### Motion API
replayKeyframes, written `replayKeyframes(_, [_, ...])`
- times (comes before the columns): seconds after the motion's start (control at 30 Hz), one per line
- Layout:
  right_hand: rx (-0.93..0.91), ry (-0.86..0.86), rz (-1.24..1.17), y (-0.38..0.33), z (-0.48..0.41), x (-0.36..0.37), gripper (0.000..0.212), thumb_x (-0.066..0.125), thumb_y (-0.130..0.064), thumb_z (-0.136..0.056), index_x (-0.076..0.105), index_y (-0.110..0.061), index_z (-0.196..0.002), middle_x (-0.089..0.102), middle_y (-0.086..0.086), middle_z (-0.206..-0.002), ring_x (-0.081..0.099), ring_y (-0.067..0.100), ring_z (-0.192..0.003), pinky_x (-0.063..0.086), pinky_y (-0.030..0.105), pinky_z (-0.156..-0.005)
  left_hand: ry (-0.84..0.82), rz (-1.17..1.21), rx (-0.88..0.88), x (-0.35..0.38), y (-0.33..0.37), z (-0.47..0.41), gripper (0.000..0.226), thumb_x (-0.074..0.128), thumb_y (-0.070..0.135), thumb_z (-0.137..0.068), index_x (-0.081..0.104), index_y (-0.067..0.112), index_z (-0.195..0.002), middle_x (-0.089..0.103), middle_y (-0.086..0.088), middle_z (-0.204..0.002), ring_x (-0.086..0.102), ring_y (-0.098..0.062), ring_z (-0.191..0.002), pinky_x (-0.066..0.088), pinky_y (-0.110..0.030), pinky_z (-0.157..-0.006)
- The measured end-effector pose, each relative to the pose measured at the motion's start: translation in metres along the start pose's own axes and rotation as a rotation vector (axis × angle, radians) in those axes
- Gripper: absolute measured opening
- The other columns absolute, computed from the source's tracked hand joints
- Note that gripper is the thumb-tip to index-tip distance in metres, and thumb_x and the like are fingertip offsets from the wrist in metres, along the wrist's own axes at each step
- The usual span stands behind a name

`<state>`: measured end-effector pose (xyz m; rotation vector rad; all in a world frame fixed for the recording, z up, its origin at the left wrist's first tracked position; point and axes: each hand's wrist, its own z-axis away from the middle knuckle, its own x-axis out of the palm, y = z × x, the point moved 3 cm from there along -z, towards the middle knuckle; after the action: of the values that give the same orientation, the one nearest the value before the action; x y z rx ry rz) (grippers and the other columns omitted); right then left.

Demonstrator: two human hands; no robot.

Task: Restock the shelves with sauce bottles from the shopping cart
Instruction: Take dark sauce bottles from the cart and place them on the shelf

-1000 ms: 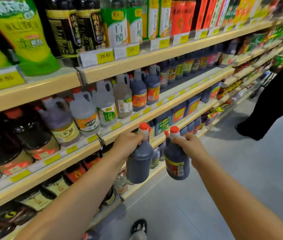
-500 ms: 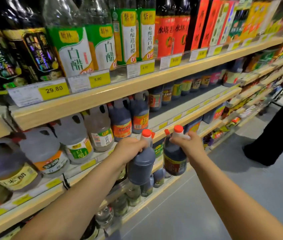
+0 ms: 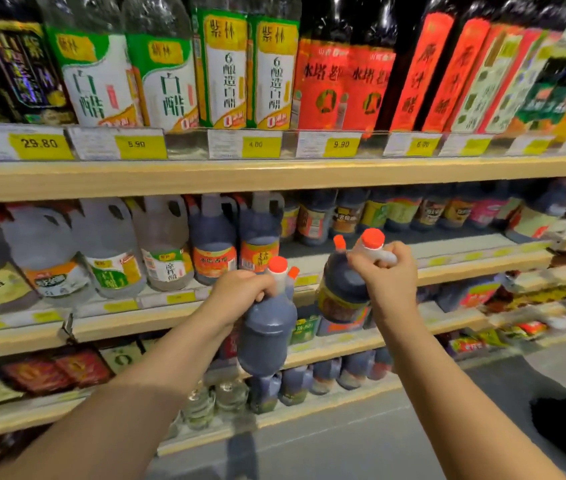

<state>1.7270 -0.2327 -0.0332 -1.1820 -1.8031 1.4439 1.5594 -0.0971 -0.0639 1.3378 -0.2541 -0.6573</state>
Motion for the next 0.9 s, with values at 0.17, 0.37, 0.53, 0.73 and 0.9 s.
replayKeyframes(0.17, [-0.139, -0.025, -0.152, -0.007, -0.023, 0.001, 0.038, 0.067, -0.011, -0.064, 0.030, -0.020, -0.064, 0.029, -0.002, -0.061, 0.028, 0.005, -0.053, 0.025, 0.020, -0.050, 0.071, 0.039, 0.021, 0.010, 0.005, -0.001, 0.026, 0.063, 0.008, -0.063, 0.044, 0.012, -0.046, 0.040, 0.003, -0.044, 0.033, -0.015, -0.050, 0.026, -0.021, -0.044])
replayKeyframes(0.37, [-0.199, -0.090, -0.237, 0.006, -0.059, 0.031, 0.034, 0.068, -0.005, -0.064, 0.037, -0.018, -0.065, 0.039, -0.003, -0.061, 0.036, 0.001, -0.053, 0.032, 0.013, -0.052, 0.128, 0.025, 0.060, 0.015, 0.011, -0.012, 0.022, 0.062, 0.014, -0.059, 0.044, 0.013, -0.046, 0.039, 0.001, -0.046, 0.033, -0.014, -0.052, 0.024, -0.024, -0.047])
replayKeyframes(0.53, [-0.215, -0.189, -0.214, 0.025, -0.084, 0.055, 0.029, 0.069, -0.013, -0.062, 0.040, -0.014, -0.067, 0.041, -0.002, -0.063, 0.039, 0.005, -0.057, 0.033, 0.019, -0.054, 0.190, -0.003, 0.060, 0.018, 0.008, -0.020, 0.030, 0.061, 0.008, -0.067, 0.042, 0.014, -0.045, 0.036, 0.004, -0.041, 0.031, -0.010, -0.043, 0.023, -0.018, -0.039])
replayKeyframes(0.73, [-0.195, -0.283, -0.169, 0.034, -0.097, 0.076, 0.039, 0.073, 0.003, -0.071, 0.042, -0.020, -0.069, 0.047, -0.001, -0.066, 0.045, 0.008, -0.060, 0.036, 0.014, -0.054, 0.232, 0.020, 0.039, 0.014, 0.004, -0.022, 0.022, 0.061, 0.013, -0.060, 0.044, 0.012, -0.046, 0.037, 0.001, -0.045, 0.033, -0.012, -0.047, 0.025, -0.020, -0.043])
replayKeyframes(0.9, [-0.157, -0.327, -0.141, 0.039, -0.112, 0.085, 0.031, 0.074, -0.003, -0.073, 0.048, -0.021, -0.071, 0.053, -0.002, -0.065, 0.050, 0.010, -0.061, 0.040, 0.019, -0.057, 0.240, 0.019, 0.027, 0.011, 0.001, -0.024, 0.026, 0.062, 0.009, -0.064, 0.042, 0.011, -0.047, 0.036, 0.002, -0.043, 0.033, -0.012, -0.045, 0.026, -0.017, -0.040])
